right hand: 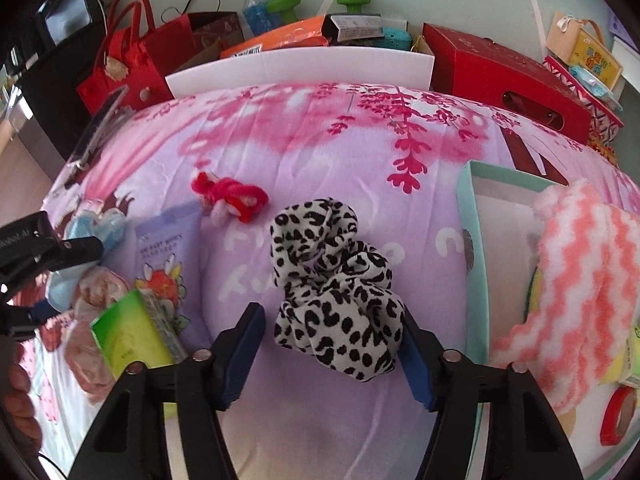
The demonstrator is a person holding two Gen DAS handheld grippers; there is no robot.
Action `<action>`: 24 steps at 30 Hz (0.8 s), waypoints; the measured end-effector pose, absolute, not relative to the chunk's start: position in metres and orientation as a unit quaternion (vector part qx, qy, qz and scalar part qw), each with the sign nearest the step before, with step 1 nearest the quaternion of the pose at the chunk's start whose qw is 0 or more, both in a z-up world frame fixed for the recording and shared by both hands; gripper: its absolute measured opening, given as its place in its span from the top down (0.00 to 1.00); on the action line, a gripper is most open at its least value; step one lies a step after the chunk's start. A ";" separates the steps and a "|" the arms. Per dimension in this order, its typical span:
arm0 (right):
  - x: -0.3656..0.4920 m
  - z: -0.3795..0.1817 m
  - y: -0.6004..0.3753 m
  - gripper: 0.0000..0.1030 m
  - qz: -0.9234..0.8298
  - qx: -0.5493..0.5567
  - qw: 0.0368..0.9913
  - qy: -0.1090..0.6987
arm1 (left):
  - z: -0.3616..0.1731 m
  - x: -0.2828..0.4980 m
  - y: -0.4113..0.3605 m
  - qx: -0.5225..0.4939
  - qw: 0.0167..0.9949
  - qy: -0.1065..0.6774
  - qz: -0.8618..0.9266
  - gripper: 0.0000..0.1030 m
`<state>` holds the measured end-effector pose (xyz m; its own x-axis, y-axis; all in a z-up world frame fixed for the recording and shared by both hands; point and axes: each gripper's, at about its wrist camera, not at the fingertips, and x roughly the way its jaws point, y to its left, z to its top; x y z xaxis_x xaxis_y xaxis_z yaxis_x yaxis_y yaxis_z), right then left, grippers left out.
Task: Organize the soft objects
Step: 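Grasp the blue face mask with the left gripper while the right gripper grasps the leopard scrunchie, then lift and carry the mask with the left gripper while the right gripper carries the scrunchie over the tray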
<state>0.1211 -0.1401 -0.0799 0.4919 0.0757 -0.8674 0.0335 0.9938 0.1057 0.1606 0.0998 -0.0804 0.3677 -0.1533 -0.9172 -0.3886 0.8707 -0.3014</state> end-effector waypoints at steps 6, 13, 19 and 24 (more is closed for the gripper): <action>0.120 -0.079 -0.141 0.46 0.008 0.049 0.864 0.501 | -0.078 0.158 0.105 -0.256 0.791 0.551 0.077 0.43; 0.119 -0.074 -0.141 0.53 0.008 0.047 0.866 0.498 | -0.075 0.155 0.107 -0.268 0.792 0.544 0.069 0.55; 0.117 -0.069 -0.142 0.54 0.006 0.046 0.868 0.494 | -0.066 0.153 0.102 -0.272 0.797 0.538 0.049 0.66; 0.113 -0.060 -0.144 0.55 0.002 0.044 0.875 0.482 | -0.048 0.153 0.099 -0.267 0.807 0.524 0.042 0.73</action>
